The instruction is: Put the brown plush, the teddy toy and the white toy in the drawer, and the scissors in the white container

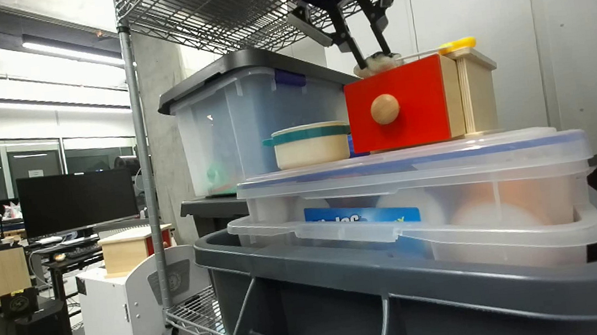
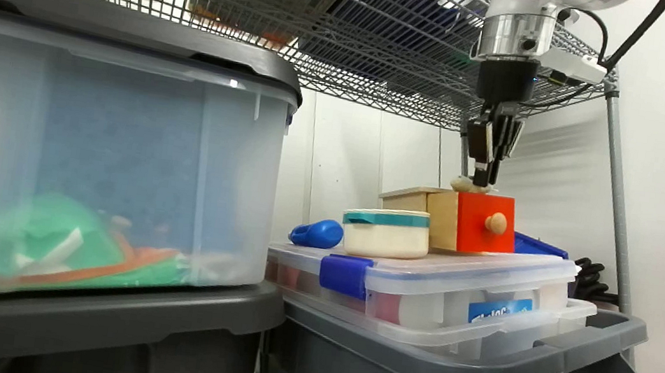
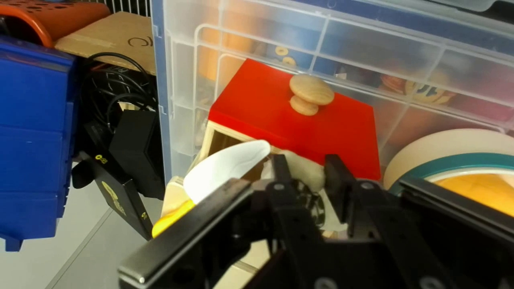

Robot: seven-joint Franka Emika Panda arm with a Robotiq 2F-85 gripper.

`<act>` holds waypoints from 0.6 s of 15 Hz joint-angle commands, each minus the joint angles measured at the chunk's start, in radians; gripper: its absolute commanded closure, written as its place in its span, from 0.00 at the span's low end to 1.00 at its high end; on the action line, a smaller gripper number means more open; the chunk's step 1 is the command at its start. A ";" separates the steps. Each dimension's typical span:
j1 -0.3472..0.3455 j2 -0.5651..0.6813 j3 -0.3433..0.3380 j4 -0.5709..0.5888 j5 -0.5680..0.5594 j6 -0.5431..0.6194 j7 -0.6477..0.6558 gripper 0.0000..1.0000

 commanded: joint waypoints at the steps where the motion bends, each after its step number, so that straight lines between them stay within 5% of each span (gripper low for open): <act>1: 0.005 -0.013 -0.005 0.003 -0.024 -0.023 0.022 0.41; 6: 0.005 -0.015 -0.005 0.011 -0.020 -0.025 0.020 0.05; 9: 0.006 -0.016 -0.004 0.016 -0.017 -0.028 0.020 0.00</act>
